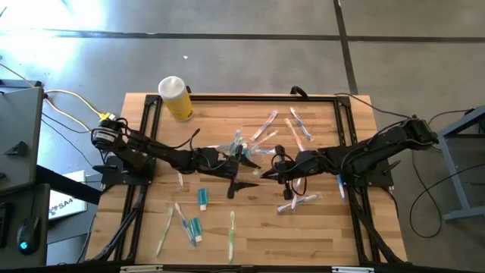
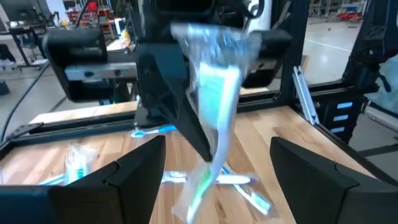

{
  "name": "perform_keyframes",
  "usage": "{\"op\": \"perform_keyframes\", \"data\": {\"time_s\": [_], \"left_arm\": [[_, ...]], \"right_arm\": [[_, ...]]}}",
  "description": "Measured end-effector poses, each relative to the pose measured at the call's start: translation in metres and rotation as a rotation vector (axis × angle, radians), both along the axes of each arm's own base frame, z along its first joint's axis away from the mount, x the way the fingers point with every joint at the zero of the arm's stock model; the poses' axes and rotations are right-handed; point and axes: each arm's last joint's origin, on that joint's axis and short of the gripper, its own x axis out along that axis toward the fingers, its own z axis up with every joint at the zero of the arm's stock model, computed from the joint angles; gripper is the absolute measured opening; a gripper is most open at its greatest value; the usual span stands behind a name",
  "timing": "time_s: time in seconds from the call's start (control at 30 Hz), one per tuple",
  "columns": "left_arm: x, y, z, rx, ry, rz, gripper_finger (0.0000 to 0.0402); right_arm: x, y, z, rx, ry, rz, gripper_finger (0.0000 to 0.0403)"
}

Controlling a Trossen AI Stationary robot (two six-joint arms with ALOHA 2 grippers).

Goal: Pick & Place toothbrushing station
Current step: Put the green toothbrush into the transparent organizer

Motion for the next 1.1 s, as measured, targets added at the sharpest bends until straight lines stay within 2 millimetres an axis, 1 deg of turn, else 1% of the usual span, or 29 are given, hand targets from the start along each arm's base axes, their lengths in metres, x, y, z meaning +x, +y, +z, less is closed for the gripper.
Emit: {"op": "perform_keyframes", "data": {"time_s": [0.13, 0.37, 0.47, 0.53, 0.63, 0.77, 0.9, 1.1], "left_arm": [[0.0026, -0.0004, 0.0069, -0.002, -0.024, 0.001, 0.0283], [0.0033, 0.0001, 0.0084, 0.015, -0.032, 0.019, 0.0282], [0.0033, 0.0008, 0.0081, 0.014, -0.029, 0.043, 0.0273], [0.0034, 0.0009, 0.0081, 0.014, -0.028, 0.046, 0.0259], [0.0034, 0.0009, 0.0081, 0.014, -0.028, 0.046, 0.0230], [0.0034, 0.0008, 0.0080, 0.014, -0.028, 0.045, 0.0179], [0.0033, 0.0003, 0.0072, 0.015, -0.019, 0.026, 0.0123], [0.0032, 0.0002, 0.0051, 0.019, 0.002, 0.021, 0.0028]], "right_arm": [[0.0000, 0.0000, -0.0033, -0.005, 0.025, 0.000, 0.0003], [0.0000, 0.0000, -0.0037, -0.004, 0.029, -0.001, 0.0003], [0.0000, 0.0000, -0.0036, -0.003, 0.029, -0.002, 0.0003], [0.0000, 0.0000, -0.0037, -0.003, 0.029, -0.002, 0.0003], [0.0000, 0.0000, -0.0037, -0.004, 0.029, -0.001, 0.0003], [0.0000, 0.0000, -0.0037, -0.004, 0.030, -0.001, 0.0003], [-0.0001, 0.0000, -0.0038, -0.004, 0.031, -0.001, 0.0003], [-0.0007, 0.0000, -0.0052, -0.004, 0.047, 0.005, 0.0003]]}}
